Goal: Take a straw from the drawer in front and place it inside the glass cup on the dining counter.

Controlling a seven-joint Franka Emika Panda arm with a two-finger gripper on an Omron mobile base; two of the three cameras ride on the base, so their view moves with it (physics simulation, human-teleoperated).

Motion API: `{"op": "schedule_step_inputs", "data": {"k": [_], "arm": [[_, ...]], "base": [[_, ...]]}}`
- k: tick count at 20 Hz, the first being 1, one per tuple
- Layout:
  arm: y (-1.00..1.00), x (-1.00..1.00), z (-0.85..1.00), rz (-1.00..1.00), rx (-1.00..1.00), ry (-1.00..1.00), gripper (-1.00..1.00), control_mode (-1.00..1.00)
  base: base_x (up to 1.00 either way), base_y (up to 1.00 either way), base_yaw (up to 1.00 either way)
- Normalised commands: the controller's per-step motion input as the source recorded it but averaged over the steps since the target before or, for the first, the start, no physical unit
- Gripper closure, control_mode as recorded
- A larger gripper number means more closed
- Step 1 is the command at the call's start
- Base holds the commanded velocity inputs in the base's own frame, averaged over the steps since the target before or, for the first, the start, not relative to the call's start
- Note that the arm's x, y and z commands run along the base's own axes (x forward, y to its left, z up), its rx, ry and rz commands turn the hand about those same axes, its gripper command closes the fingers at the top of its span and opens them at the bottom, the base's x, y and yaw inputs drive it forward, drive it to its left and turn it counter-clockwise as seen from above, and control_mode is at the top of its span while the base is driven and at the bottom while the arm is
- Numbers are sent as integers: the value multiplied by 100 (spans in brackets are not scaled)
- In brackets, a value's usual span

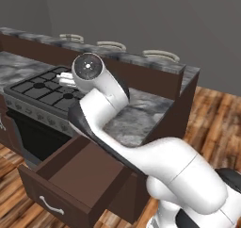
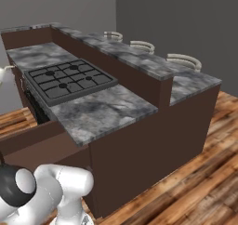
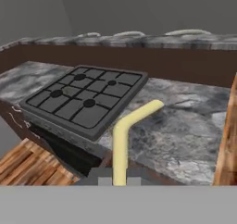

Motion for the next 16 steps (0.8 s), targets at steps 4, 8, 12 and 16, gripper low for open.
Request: {"op": "schedule_step_inputs", "data": {"k": [4,8,12,16], "arm": [[-92,-4,20,7,-20,0,100,-100],[-95,-9,1,5,-7,0,100,-100],[-91,-13,-6,2,0,0,100,-100],[-56,-6,-14,0,0,4,100,-100]], "base": [[0,0,0],[0,0,0],[0,0,0],[0,0,0]]}}
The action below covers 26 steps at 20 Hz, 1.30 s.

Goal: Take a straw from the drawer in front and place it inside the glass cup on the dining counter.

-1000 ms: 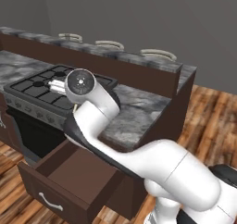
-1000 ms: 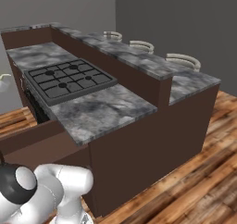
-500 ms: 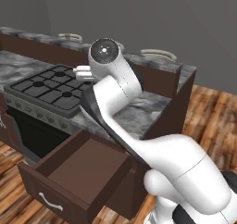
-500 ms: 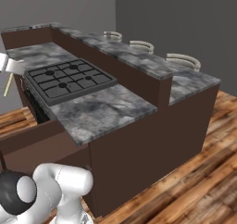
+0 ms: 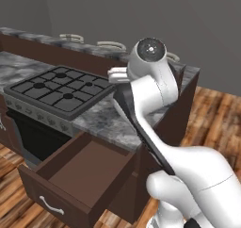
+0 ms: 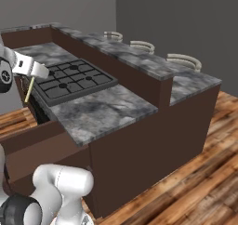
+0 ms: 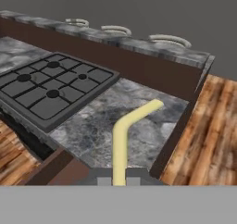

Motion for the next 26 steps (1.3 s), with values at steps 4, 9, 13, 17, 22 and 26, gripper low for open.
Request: {"op": "schedule_step_inputs", "data": {"k": [4,9,13,17,22,26], "arm": [[-39,-1,-9,0,0,11,100,-100],[-32,-6,-5,-5,0,11,100,-100],[-17,-1,-1,-5,0,8,100,-100],[-12,-14,-2,-4,0,1,100,100],[0,0,0,0,0,0,100,100],[0,0,0,0,0,0,100,100]], "base": [[0,0,0],[0,0,0],[0,0,0],[-38,-19,-6],[-78,-83,-15],[23,-100,-13]]}}
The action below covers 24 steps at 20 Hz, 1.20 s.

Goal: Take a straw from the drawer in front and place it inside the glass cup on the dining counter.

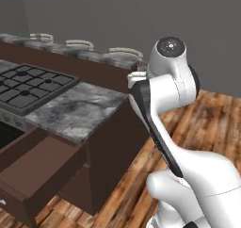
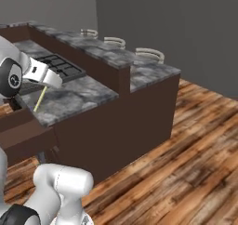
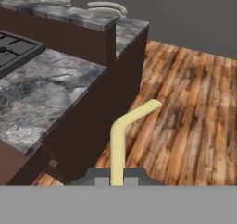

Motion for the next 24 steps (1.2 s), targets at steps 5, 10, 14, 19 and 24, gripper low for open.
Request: {"op": "schedule_step_inputs", "data": {"k": [5,10,14,19,24], "arm": [[0,0,0,0,0,0,100,100],[0,0,0,0,0,0,100,100],[0,0,0,0,0,0,100,100],[0,0,0,0,0,0,100,100],[0,0,0,0,0,0,100,100]], "base": [[99,-86,-5],[100,-95,0],[100,-100,1],[100,-100,4],[100,-100,4]]}}
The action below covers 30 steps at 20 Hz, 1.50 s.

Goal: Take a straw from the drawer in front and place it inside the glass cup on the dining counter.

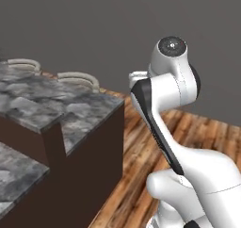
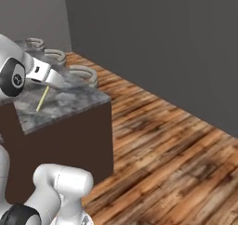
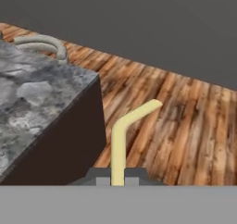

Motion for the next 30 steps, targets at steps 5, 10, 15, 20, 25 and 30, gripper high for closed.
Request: {"op": "schedule_step_inputs", "data": {"k": [5,10,15,20,25,30], "arm": [[0,0,0,0,0,0,100,100],[0,0,0,0,0,0,100,100],[0,0,0,0,0,0,100,100],[0,0,0,0,0,0,100,100],[0,0,0,0,0,0,100,100],[0,0,0,0,0,0,100,100]], "base": [[100,-100,4],[100,-100,7],[100,-100,23],[100,-92,35],[100,-84,41],[100,-80,43]]}}
